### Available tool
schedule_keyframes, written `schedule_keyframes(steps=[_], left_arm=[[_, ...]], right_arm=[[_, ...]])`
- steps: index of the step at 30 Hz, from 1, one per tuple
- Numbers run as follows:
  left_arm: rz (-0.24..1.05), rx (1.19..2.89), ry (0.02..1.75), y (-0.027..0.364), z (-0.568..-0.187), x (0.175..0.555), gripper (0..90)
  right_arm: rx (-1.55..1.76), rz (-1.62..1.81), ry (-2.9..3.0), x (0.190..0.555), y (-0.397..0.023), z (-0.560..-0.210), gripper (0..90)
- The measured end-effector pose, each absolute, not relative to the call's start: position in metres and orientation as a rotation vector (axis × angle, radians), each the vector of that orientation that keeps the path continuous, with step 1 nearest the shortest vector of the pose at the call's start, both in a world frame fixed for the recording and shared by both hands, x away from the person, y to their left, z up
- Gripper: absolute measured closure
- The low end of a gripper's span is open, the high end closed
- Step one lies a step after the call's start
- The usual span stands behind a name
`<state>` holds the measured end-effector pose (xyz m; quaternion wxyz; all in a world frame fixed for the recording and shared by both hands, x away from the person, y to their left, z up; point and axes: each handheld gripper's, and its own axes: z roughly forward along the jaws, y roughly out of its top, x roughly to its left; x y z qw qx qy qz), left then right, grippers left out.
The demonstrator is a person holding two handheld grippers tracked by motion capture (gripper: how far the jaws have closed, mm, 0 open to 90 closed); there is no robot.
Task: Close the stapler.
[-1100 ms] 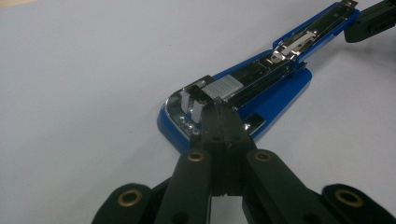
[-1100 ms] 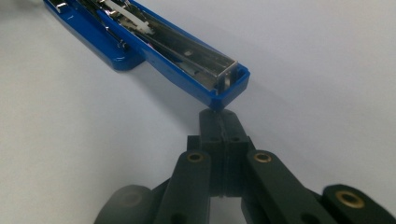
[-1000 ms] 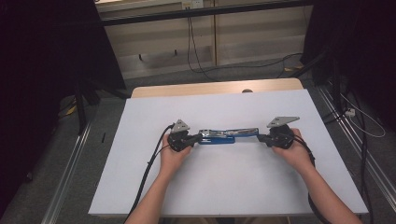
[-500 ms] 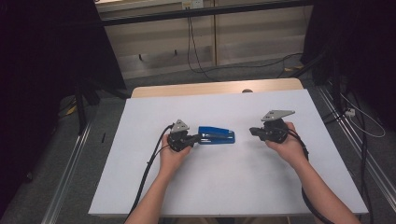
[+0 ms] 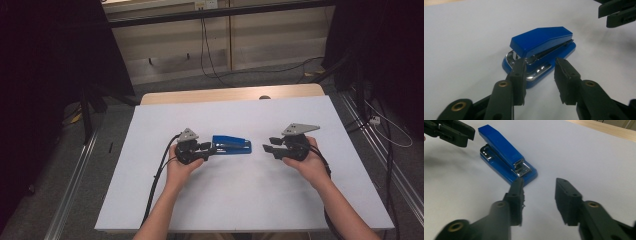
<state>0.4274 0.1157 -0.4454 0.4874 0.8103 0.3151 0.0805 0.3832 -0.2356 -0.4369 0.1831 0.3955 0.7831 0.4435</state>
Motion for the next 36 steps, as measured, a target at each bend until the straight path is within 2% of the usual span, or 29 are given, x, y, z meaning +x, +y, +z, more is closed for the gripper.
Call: schedule_keyframes(steps=[3,7,9,13,25,36], left_arm=[[0.201,1.950,0.780,0.122,-0.441,0.422,48.7],[0.213,1.951,0.781,0.129,-0.437,0.416,41.2],[0.210,1.961,0.794,0.131,-0.436,0.413,34.6],[0.217,1.961,0.792,0.138,-0.434,0.408,28.6],[0.242,1.944,0.813,0.158,-0.430,0.394,17.0],[0.273,1.952,0.817,0.175,-0.429,0.384,13.2]], right_arm=[[1.098,1.276,2.188,0.373,-0.235,-0.437,49.9],[1.112,1.302,2.160,0.360,-0.235,-0.437,42.0],[1.129,1.302,2.152,0.354,-0.236,-0.438,38.3],[1.157,1.295,2.153,0.344,-0.241,-0.439,35.1],[1.164,1.261,2.134,0.321,-0.250,-0.441,25.4],[1.151,1.237,2.130,0.303,-0.255,-0.443,20.4]])
